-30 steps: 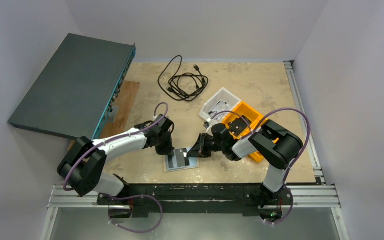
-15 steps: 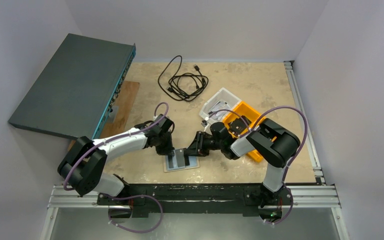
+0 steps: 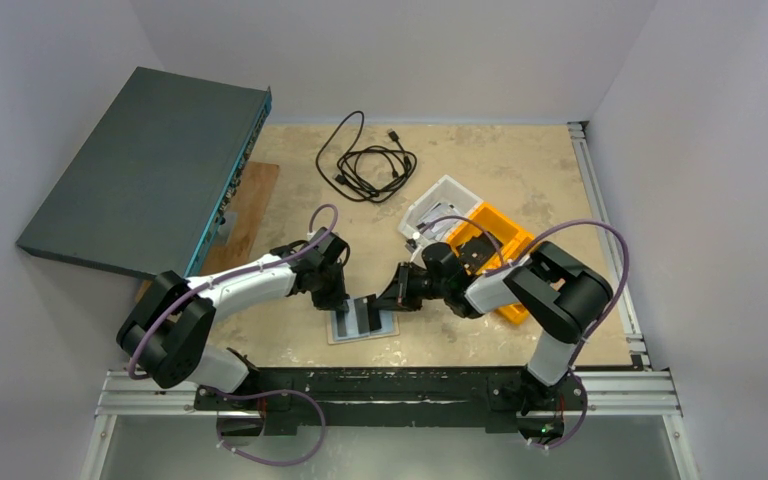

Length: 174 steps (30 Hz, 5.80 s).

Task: Take the credit cards out of the card holder
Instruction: Remove the credit card from the card holder, then place the credit card in the storage box, then remove the credit card from the card holder.

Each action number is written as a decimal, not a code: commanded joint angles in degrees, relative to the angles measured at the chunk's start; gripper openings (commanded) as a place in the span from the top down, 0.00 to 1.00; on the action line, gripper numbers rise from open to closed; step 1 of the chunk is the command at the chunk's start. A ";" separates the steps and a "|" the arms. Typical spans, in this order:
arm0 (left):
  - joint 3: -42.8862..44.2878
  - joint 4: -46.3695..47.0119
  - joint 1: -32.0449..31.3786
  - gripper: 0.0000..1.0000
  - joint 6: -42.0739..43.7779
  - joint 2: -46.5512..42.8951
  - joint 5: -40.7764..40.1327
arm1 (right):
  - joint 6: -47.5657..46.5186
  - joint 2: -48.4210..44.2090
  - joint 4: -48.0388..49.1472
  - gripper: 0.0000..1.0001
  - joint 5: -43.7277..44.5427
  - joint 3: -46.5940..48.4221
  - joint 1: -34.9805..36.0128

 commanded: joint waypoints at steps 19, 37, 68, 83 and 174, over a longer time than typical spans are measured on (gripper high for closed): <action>5.14 -3.73 -1.15 1.00 3.90 -1.53 -2.59 | -6.13 -21.93 -22.55 1.00 7.64 0.49 -4.85; 14.66 -12.56 -2.76 0.34 7.89 -13.74 -3.53 | -11.82 -42.43 -44.41 1.00 12.93 3.98 -26.66; 12.72 -14.93 -2.75 0.23 7.88 -19.19 -3.67 | -19.04 -28.83 -46.86 0.63 17.07 13.16 -41.28; 12.19 -15.64 -2.72 0.23 7.07 -17.23 -6.33 | -20.62 -31.55 -50.89 0.48 20.10 14.25 -30.29; -4.42 5.07 1.02 0.73 5.08 -4.87 7.60 | -11.56 0.82 -40.73 1.00 25.63 20.33 13.10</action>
